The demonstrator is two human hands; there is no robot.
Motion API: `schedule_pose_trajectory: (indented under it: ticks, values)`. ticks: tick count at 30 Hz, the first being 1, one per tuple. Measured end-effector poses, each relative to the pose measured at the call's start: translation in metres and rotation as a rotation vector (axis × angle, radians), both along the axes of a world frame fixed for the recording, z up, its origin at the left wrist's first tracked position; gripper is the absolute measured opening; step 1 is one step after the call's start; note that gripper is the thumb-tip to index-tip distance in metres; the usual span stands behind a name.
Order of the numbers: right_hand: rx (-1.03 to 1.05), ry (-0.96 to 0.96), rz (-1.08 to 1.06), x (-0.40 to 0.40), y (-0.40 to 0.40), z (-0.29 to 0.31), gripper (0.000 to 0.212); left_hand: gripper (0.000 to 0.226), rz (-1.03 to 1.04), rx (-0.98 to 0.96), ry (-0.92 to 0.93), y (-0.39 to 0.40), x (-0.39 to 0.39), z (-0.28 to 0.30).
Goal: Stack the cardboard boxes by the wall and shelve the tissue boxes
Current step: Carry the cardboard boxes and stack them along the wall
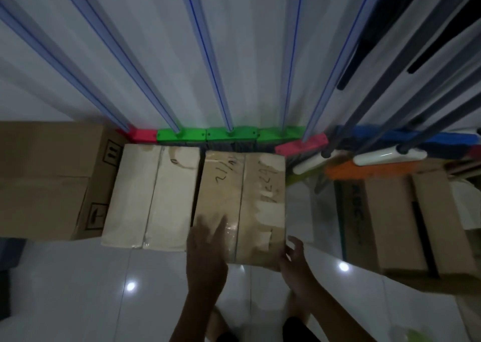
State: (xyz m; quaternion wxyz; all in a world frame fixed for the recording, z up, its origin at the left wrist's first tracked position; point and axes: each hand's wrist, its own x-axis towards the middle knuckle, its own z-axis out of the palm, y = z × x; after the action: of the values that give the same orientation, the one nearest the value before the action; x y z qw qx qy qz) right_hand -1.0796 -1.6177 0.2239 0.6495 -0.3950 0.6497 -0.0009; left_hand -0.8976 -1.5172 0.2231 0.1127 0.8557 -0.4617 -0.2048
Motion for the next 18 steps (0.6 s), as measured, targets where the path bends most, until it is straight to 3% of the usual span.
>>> schedule_pose_trajectory:
  ticks: [2, 4, 8, 9, 12, 18]
  values:
    - [-0.037, 0.015, 0.066, 0.005, 0.001, -0.007, 0.063, 0.078, -0.199, 0.079, 0.026, -0.006, -0.015, -0.004]
    - [-0.08, 0.018, 0.132, 0.009, 0.002, -0.015, 0.061, 0.089, -0.245, 0.222, 0.043, -0.008, -0.026, -0.02]
    - [-0.049, -0.019, 0.007, 0.019, -0.004, -0.021, 0.025, 0.093, -0.176, 0.321, 0.031, -0.01, -0.034, -0.035]
    - [-0.062, -0.037, -0.004, 0.021, -0.01, -0.024, 0.028, 0.092, -0.17, 0.302, 0.033, -0.015, -0.033, -0.037]
    - [-0.128, -0.041, 0.118, 0.027, -0.024, -0.035, 0.062, 0.088, -0.155, 0.272, 0.06, -0.025, -0.024, -0.044]
    - [-0.127, -0.005, 0.155, 0.027, -0.034, -0.031, 0.069, 0.09, -0.139, 0.279, 0.145, -0.036, -0.019, -0.037]
